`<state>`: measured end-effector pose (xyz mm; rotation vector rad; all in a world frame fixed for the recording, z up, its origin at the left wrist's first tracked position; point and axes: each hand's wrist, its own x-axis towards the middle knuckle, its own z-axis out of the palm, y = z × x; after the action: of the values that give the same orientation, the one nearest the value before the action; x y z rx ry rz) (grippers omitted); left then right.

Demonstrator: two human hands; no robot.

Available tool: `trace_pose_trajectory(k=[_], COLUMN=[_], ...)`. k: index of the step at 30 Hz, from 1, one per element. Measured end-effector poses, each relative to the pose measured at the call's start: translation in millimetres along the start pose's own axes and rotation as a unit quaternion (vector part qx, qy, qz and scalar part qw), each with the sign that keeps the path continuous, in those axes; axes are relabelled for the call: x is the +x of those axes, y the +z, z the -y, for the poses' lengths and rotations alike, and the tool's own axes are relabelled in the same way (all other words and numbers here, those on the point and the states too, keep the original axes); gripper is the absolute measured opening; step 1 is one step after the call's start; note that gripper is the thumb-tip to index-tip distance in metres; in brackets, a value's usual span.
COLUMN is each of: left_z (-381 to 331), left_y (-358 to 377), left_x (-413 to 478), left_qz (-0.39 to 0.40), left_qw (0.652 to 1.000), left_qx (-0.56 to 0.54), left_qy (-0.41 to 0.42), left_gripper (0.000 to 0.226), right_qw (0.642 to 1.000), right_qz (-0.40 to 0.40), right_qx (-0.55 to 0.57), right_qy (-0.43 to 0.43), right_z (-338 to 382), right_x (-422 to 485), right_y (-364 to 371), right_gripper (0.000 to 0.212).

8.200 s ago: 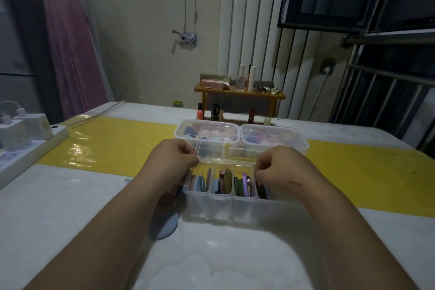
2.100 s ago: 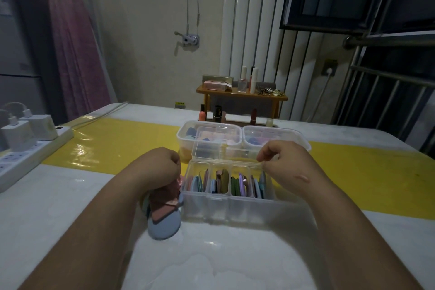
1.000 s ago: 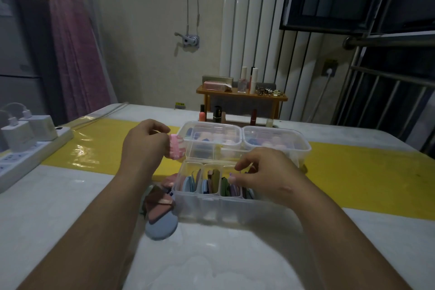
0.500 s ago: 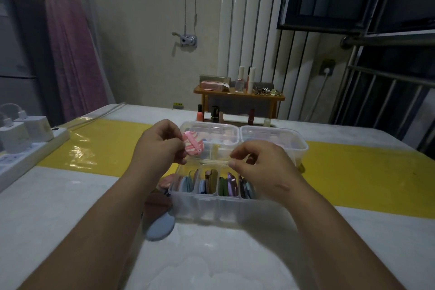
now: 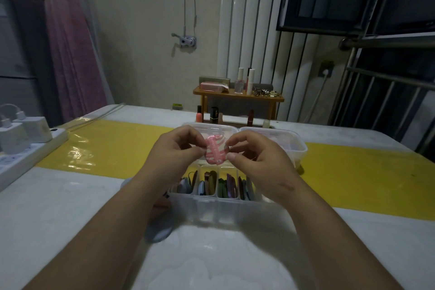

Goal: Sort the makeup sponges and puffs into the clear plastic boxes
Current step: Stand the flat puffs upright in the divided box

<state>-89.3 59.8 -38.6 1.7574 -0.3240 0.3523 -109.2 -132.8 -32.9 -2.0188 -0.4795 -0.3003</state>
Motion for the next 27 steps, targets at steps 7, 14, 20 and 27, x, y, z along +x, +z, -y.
trace_pose_trajectory(k=[7,14,20,27], left_z=[3.7,7.6,12.7,17.0], left_y=[-2.8,-7.9,-9.7,-10.3], left_x=[0.5,4.6,7.6,9.6], left_qz=[-0.018,-0.073,-0.079,-0.091], left_qw=[0.998,0.995,0.994,0.992], left_qx=[0.055,0.05,0.056,0.051], left_qy=[-0.011,-0.04,-0.054,-0.075], left_gripper=[0.022,0.022,0.025,0.026], right_qw=[0.997,0.99,0.986,0.973], right_qz=[-0.071,-0.121,-0.124,-0.049], right_qx=[0.009,-0.054,-0.089,-0.171], right_qy=[0.017,0.047,0.068,0.145], right_z=[2.4,2.4,-0.2,-1.5], right_x=[2.1,2.2,-0.1,-0.1], right_y=[-13.4,-26.8,-31.3,-37.5], right_gripper=[0.019,0.02,0.017,0.017])
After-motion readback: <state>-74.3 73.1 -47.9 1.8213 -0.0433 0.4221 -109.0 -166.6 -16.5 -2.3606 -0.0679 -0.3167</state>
